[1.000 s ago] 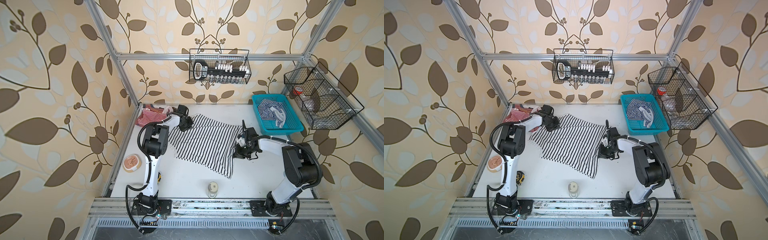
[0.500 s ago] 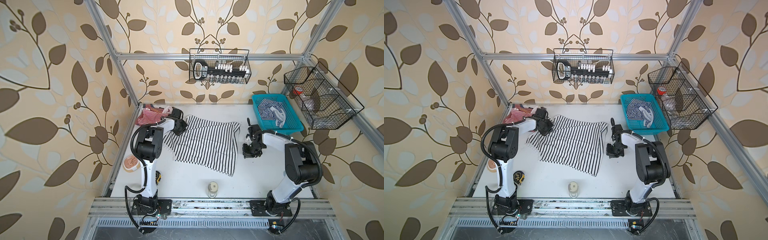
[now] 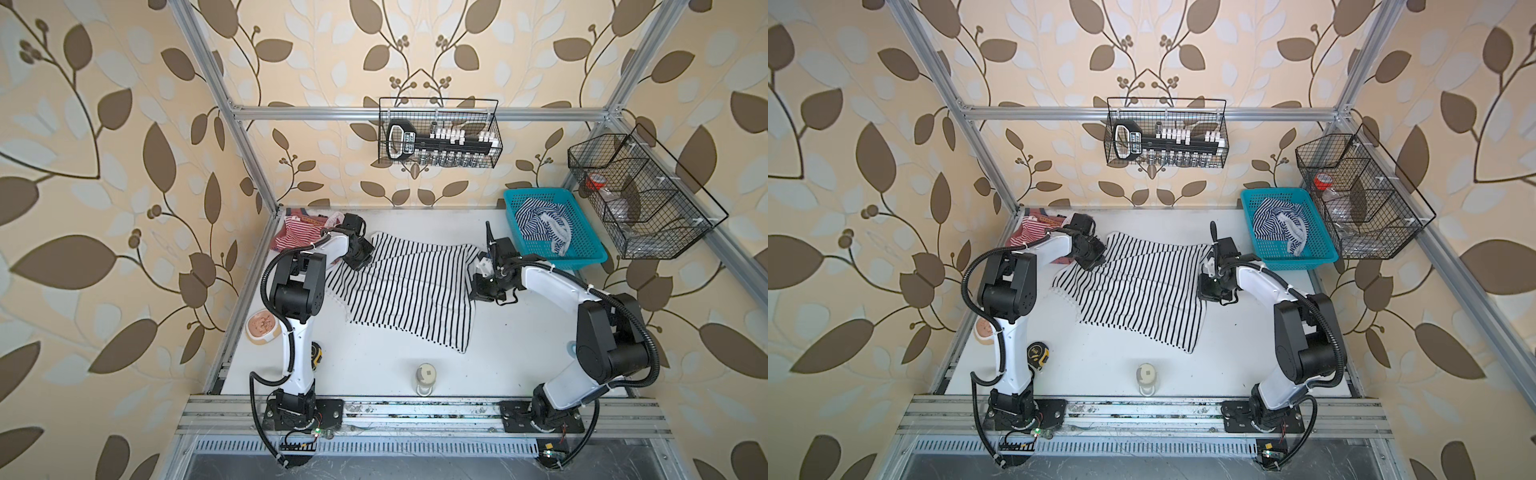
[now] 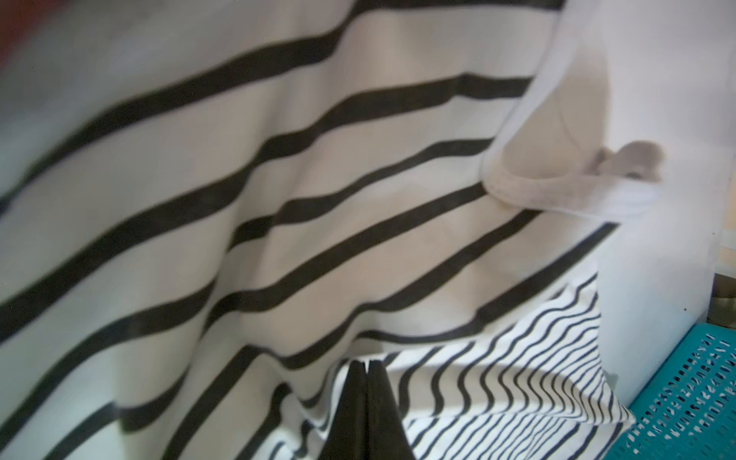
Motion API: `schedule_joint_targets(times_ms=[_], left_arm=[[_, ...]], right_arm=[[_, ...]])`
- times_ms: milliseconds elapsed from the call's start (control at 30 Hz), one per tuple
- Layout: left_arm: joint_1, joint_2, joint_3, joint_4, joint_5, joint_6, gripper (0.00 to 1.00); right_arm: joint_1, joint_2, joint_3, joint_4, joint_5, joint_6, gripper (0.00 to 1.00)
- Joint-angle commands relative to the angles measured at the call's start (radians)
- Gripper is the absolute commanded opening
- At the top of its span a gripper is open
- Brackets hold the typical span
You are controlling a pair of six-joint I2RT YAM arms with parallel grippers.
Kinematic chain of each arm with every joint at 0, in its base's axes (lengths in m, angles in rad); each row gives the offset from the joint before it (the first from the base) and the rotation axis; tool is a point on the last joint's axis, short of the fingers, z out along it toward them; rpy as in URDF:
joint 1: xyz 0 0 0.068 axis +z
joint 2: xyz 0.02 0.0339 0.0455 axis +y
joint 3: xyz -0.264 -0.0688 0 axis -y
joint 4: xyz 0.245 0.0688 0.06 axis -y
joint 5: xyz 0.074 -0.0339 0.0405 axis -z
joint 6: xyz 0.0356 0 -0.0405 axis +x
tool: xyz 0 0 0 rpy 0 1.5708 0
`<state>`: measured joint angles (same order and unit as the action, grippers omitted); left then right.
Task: Fold and stack tank tops
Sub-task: Smooth out the tank top at the center of the table.
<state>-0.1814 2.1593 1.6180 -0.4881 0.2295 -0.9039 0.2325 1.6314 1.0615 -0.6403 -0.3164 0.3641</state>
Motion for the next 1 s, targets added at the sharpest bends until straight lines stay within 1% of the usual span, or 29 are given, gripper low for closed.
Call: schedule_joint_targets(times_ms=[0, 167, 367, 533, 600, 767, 867, 967], left_arm=[[0.011, 0.018, 0.122, -0.116, -0.007, 0.09, 0.0], [0.012, 0.07, 0.221, -0.153, -0.039, 0.14, 0.0], [0.014, 0.201, 0.36, -0.209, -0.038, 0.172, 0.0], [0.017, 0.238, 0.381, -0.19, -0.069, 0.17, 0.0], [0.021, 0.241, 0.381, -0.182, -0.078, 0.168, 0.0], [0.037, 0.263, 0.398, -0.159, -0.083, 0.153, 0.0], [0.045, 0.293, 0.424, -0.16, -0.077, 0.141, 0.0], [0.055, 0.304, 0.424, -0.145, -0.054, 0.119, 0.0]], right_arm=[[0.031, 0.033, -0.005, 0.014, -0.017, 0.034, 0.0], [0.083, 0.009, -0.066, 0.026, 0.01, 0.07, 0.0], [0.119, 0.015, -0.126, 0.047, 0.005, 0.098, 0.0], [0.119, 0.027, -0.152, 0.089, -0.041, 0.108, 0.0], [0.115, 0.047, -0.144, 0.066, -0.014, 0.099, 0.0], [0.11, 0.12, -0.086, -0.066, 0.122, 0.025, 0.0], [0.083, 0.132, -0.079, -0.101, 0.145, -0.006, 0.0], [0.034, 0.107, -0.081, -0.115, 0.154, -0.023, 0.0]])
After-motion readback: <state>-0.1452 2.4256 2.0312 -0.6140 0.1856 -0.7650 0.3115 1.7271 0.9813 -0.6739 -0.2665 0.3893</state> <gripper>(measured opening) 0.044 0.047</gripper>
